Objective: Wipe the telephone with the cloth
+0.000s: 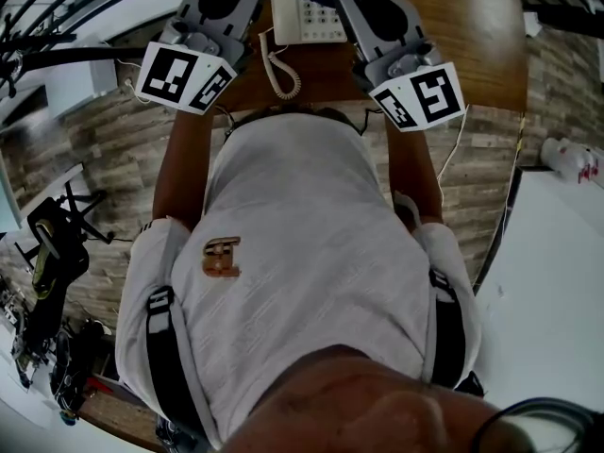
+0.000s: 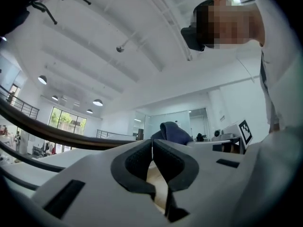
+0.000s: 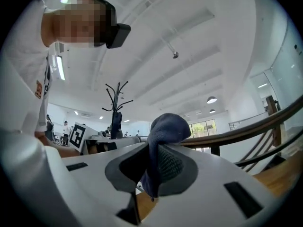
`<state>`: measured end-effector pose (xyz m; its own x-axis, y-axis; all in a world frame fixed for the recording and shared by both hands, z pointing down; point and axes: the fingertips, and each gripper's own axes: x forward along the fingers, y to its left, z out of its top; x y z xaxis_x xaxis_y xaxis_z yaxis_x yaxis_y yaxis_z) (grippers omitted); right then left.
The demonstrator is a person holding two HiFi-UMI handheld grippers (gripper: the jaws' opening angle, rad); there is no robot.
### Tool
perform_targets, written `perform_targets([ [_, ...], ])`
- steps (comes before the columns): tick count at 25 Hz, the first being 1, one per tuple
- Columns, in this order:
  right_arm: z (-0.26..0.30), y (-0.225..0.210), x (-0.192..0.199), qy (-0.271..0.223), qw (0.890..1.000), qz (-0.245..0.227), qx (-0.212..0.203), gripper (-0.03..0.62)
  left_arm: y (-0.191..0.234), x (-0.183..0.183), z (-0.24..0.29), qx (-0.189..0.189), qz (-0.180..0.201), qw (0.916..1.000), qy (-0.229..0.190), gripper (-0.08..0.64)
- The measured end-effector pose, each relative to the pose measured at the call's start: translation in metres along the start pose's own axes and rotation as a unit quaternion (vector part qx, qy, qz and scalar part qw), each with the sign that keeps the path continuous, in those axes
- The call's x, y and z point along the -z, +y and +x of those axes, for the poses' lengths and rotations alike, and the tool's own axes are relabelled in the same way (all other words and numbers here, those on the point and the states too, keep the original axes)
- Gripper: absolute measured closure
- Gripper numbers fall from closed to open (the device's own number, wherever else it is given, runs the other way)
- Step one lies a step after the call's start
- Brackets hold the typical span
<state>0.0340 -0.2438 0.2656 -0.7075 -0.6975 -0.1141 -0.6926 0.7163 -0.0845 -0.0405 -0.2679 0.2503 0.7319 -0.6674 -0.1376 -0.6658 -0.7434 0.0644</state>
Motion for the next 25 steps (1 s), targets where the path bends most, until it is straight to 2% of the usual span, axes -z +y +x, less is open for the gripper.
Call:
perform_targets([
  [4,0.004,0.01,-0.013,-0.021,1.0,-0.014,-0.018,0.532,0.0,-0.009,0.004,-0.002,0.013,0.9998,-0.015,0.54],
  [9,0.006,0.011,-0.017,-0.027,0.999,-0.021,-0.018,0.532,-0.001,-0.013,0.006,-0.001,0.024,0.9994,-0.024,0.541],
  [25,0.003,0.011,-0.011,-0.022,0.999,-0.027,-0.013,0.532,-0.008,-0.01,0.007,0.008,0.027,0.9995,-0.016,0.541],
])
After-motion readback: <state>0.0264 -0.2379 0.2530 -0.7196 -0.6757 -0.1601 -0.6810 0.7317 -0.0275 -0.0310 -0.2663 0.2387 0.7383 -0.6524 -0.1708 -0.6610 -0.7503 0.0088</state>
